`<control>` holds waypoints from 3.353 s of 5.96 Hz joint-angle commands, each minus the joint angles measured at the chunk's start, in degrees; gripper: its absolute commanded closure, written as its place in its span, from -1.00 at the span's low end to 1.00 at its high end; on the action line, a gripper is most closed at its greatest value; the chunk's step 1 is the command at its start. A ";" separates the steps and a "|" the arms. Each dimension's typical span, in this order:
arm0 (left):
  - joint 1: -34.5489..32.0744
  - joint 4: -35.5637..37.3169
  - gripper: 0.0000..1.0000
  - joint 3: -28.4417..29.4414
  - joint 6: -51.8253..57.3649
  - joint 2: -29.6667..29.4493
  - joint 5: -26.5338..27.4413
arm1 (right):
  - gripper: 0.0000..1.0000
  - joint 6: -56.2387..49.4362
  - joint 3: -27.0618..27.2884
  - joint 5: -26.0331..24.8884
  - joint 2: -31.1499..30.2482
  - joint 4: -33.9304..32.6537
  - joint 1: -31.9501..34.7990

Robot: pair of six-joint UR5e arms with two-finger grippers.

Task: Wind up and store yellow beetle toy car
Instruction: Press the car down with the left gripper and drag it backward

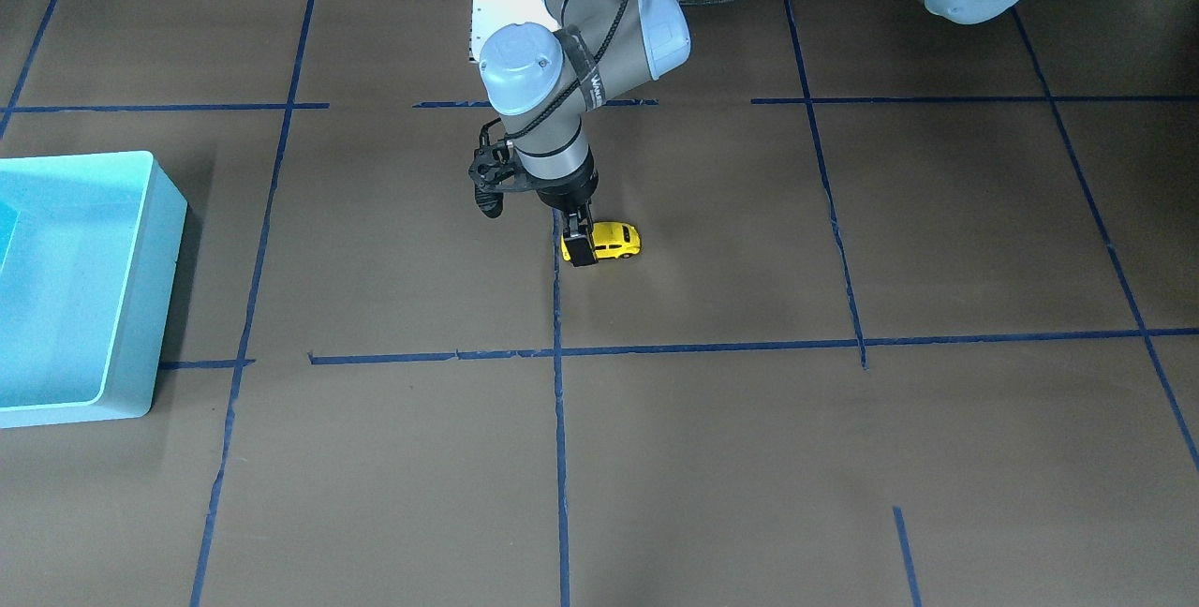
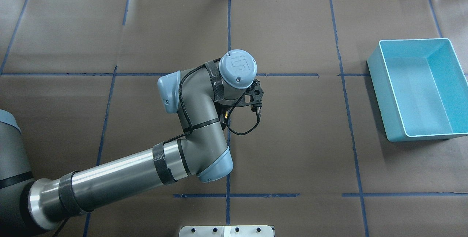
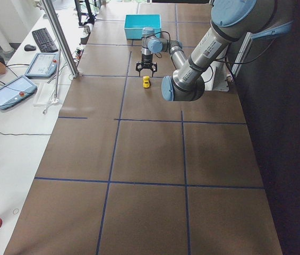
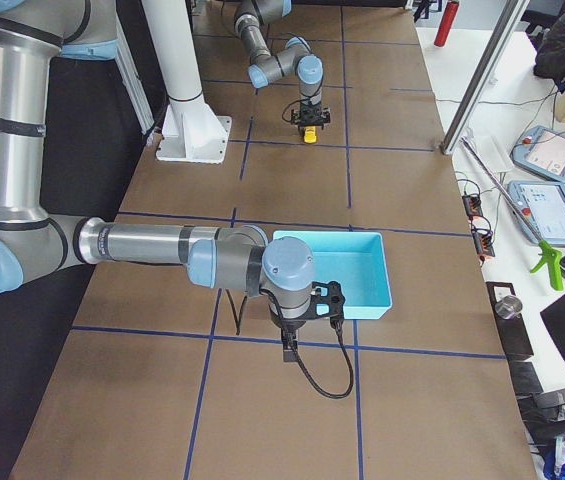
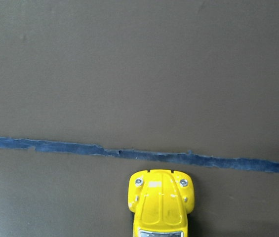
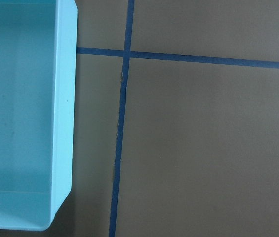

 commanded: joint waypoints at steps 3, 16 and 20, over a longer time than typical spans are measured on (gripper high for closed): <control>0.69 -4.02 -1.00 3.65 0.19 -0.93 -0.03 | -1.00 0.09 -0.09 -0.26 0.21 -0.02 -0.18; 0.69 -5.18 0.25 5.60 2.57 -1.73 0.14 | -1.00 0.09 0.09 -0.43 0.12 -0.02 0.00; 0.60 -12.87 0.79 2.61 4.59 -2.43 -4.22 | -1.00 0.09 0.00 -0.43 0.12 -0.02 0.00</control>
